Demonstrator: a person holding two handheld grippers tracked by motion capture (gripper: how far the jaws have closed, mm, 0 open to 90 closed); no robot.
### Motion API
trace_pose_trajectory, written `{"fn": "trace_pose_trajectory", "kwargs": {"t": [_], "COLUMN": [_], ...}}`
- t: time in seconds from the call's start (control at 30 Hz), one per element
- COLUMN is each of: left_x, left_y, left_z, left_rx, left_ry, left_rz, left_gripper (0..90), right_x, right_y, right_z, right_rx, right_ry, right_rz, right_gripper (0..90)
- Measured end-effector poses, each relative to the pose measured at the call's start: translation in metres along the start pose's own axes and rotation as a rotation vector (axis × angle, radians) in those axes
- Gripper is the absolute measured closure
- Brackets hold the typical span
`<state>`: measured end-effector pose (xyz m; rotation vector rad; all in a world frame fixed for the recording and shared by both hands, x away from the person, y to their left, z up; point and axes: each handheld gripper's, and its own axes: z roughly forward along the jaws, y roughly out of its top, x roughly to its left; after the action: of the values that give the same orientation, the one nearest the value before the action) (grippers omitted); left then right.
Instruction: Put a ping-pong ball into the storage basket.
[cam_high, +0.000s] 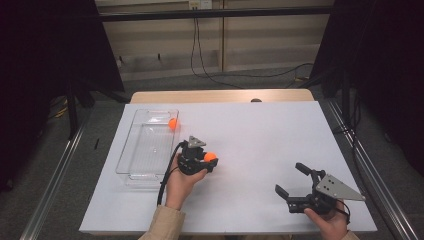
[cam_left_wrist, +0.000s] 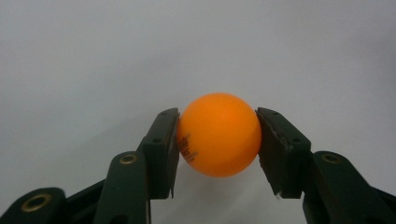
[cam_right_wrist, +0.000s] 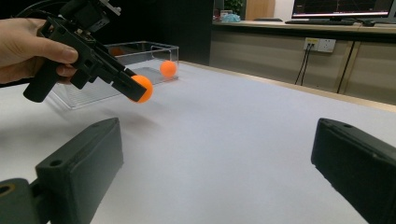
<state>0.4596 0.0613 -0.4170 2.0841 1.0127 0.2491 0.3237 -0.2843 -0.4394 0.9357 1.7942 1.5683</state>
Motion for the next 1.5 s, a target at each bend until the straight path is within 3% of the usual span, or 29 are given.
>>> {"fn": "trace_pose_trajectory", "kwargs": {"t": [0.23,0.37,0.43,0.87,1.03,1.5], "left_x": [0.004,0.004,0.005,0.011,0.012,0.017], "left_y": [0.0,-0.001,0.0,0.003,0.004,0.007], "left_z": [-0.006,-0.006,-0.009,-0.02,-0.023,-0.031], "left_rx": [0.007,0.004,0.016,-0.02,-0.012,-0.009], "left_ry": [-0.008,-0.006,0.004,0.01,0.019,-0.002], "left_rz": [0.003,-0.015,-0.001,-0.022,-0.02,-0.021], "left_gripper": [51.1,51.1,51.1,51.1,51.1,51.1], "right_x": [0.0,0.0,0.001,0.0,-0.001,0.0], "right_y": [0.0,0.0,0.0,0.0,0.0,0.0], "right_z": [0.0,0.0,0.0,0.001,0.0,0.0], "right_rx": [0.003,0.004,0.001,0.005,0.005,0.002], "right_ry": [0.002,0.004,-0.004,-0.003,-0.003,-0.001], "right_rz": [-0.005,-0.006,0.005,-0.001,-0.002,-0.001], "right_gripper": [1.6,1.6,1.6,1.6,1.6,1.6]}}
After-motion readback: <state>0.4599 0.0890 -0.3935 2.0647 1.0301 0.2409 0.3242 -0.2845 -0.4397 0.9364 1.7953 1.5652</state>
